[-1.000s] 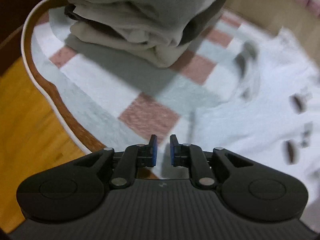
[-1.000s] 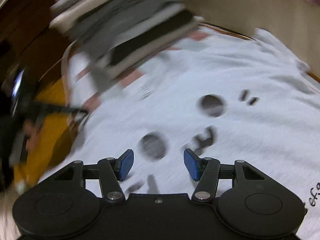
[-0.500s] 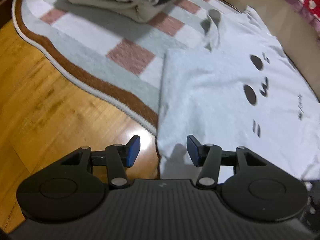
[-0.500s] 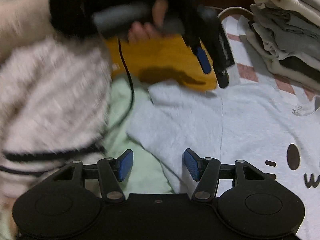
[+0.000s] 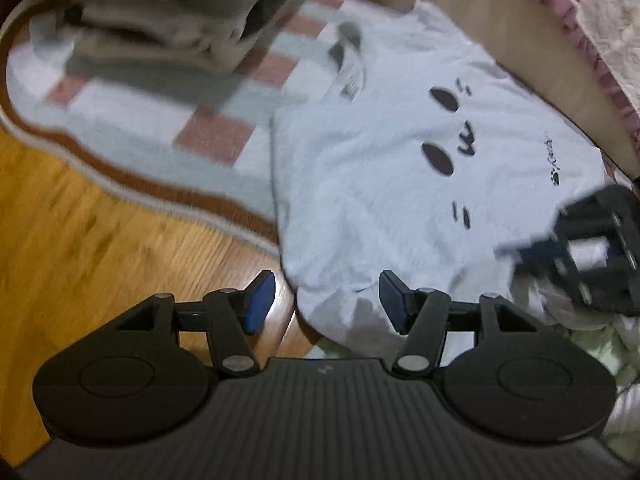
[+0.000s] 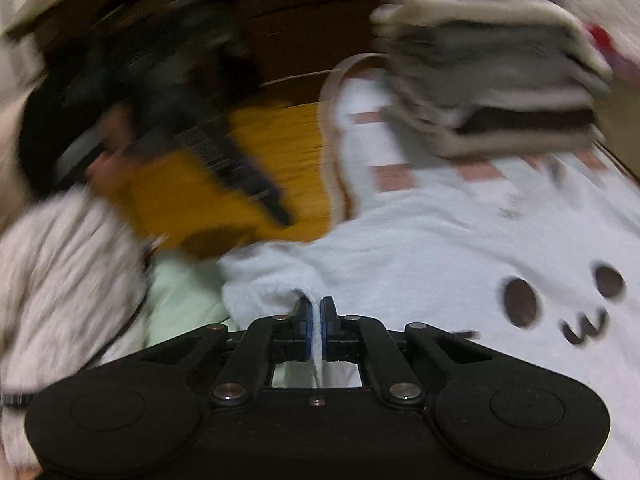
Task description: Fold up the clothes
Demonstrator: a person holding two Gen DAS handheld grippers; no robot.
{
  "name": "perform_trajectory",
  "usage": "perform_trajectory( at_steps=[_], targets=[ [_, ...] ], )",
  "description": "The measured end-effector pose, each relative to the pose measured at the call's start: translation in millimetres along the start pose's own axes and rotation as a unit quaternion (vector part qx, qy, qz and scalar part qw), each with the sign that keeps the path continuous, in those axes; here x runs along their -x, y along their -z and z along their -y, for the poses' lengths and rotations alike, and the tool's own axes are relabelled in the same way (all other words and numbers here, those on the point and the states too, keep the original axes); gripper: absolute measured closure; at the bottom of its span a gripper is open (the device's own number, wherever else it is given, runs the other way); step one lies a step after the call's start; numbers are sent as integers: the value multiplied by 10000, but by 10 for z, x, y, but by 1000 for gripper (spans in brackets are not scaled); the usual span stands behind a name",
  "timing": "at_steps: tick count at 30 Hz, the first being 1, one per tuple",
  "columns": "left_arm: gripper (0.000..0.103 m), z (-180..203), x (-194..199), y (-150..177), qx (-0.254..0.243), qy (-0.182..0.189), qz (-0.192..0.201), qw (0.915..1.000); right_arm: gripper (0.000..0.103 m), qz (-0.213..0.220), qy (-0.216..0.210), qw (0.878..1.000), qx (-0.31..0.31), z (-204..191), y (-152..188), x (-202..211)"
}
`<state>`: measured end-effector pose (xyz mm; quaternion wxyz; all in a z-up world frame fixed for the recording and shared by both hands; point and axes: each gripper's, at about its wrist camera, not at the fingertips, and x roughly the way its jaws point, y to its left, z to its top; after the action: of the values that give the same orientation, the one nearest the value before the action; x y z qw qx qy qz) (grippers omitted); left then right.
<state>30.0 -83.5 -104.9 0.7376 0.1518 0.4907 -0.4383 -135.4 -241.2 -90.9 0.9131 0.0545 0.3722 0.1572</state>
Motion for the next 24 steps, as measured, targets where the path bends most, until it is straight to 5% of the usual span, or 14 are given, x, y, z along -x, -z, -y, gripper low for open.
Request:
perform_trajectory(
  at_steps=[4,9,13,16,17,18,19,20,24],
  targets=[
    [41,293,-6,80,-622,212,52,9978,99,-299,597,9970,-388,313,84,-97],
    [37,721,-129,197,-1506,274,-398,9874,99,-326,551,9913,-1153,541,244,-144],
    [31,829,-351,237,-1697,140,-744,9826,95,-306,557,9875,-1442,589,280,-167],
    [26,748,-591,214,-1367,51,-1006,9855,69,-408,802,9865,-1369,556,294,-185],
    [38,685,-671,199,-1126,1,-1101,9875,66,-423,817,9862,-1375,549,305,-176],
    [73,613,-702,181,-892,-31,-1145,9894,64,-374,706,9859,-1471,557,326,-139],
    [92,547,-680,168,-693,21,-1113,9914,61,-321,585,9851,-1583,567,349,-100],
    [100,469,-580,147,-488,143,-951,9942,56,-258,443,9835,-1737,579,376,-56],
    [101,153,11,71,284,567,-246,9977,49,-251,34,9826,-1839,515,452,29]
  ],
)
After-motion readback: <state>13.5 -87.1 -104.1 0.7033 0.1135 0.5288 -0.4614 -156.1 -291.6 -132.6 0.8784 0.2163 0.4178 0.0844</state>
